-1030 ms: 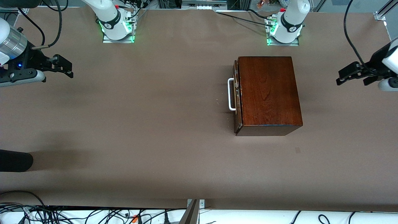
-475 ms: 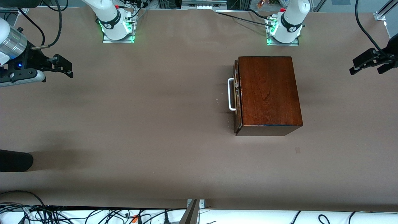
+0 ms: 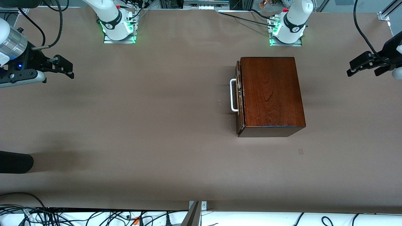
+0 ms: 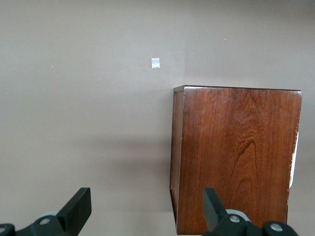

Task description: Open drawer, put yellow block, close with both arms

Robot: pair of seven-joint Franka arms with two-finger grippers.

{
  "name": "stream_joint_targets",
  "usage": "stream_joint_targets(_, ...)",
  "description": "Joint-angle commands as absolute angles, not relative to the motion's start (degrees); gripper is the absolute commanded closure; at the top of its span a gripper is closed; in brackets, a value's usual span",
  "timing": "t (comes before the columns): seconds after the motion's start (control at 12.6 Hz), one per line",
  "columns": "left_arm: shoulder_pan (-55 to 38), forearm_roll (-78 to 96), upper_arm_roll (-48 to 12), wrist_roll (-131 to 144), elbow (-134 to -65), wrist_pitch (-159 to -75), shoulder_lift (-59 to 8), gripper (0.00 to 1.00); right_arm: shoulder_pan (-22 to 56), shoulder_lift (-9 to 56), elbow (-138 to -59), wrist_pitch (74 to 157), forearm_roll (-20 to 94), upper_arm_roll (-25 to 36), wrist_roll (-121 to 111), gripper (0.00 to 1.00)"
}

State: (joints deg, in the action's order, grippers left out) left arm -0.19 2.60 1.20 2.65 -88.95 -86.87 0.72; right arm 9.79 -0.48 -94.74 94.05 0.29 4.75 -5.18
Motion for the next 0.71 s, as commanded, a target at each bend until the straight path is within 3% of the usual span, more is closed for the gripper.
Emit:
stream_joint_targets(0.0, 0.7, 1.32, 0.18, 2.29, -90.44, -87.89, 2.2, 0.0, 9.76, 0.0, -93.43, 93.25, 0.79, 4.83, -4.75, 0.0)
stream_joint_targets(0.63, -0.09, -1.93, 0.0, 2.2, -89.65, -86.05, 2.11, 0.0, 9.76, 0.0, -93.43, 93.25, 0.79, 4.83, -4.75, 0.0)
